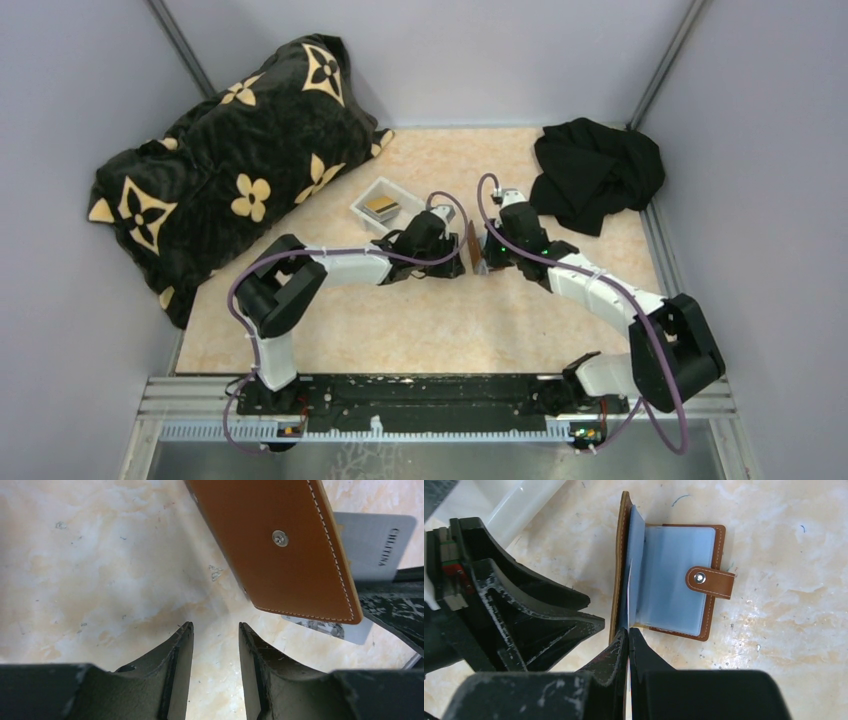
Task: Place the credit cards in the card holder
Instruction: Open the card holder at the center of the board.
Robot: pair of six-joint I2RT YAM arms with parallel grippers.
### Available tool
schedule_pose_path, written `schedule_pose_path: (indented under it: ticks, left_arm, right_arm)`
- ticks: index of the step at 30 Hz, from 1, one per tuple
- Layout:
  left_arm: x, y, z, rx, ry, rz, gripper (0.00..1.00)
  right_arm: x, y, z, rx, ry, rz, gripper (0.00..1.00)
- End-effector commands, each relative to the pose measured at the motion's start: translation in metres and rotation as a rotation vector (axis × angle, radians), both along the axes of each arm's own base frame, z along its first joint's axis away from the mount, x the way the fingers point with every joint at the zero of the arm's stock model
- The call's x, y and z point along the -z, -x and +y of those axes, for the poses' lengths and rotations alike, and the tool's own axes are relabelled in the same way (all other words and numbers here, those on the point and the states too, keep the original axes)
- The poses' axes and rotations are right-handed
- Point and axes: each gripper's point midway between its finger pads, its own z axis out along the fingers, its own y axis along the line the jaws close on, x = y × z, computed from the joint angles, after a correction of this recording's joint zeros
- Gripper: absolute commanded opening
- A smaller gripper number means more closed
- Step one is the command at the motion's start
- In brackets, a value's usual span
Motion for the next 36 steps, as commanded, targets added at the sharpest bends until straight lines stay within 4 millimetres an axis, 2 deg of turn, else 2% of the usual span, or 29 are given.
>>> schedule_pose_path:
  ticks: [1,7,14,19,27,36]
  left_arm:
    - [0.001,-0.002,0.009,-0.056,-0.041,-0.003,0.45]
    - [0.004,0.002,0.028,-0.102,-0.094,0.005,0.45]
    - [-0.007,0.001,0.045,-0.161,-0.120,-0.024,0.45]
    - [-0.005,-0.001,0.057,-0.219,-0.156,-0.026,0.46]
    - [-0.005,-0.005,0.071,-0.292,-0.205,-0.022,0.46]
    - [-0.014,-0.008,0.079,-0.332,-0.224,-0.041,0.46]
  right_arm:
    - [-0.043,-0.013,0.016,-0.023,-0.048,-0.113,0.00]
    - [-0.041,-0.010,0.027,-0.048,-0.052,-0.107,0.00]
    - [-0.039,-0.007,0.041,-0.072,-0.047,-0.106,0.00]
    - [-0.041,-0.004,0.052,-0.091,-0.043,-0.112,0.00]
    - [-0.038,0.000,0.063,-0.113,-0.032,-0.109,0.00]
    - [-0.025,0.001,0.072,-0.130,-0.020,-0.087,0.00]
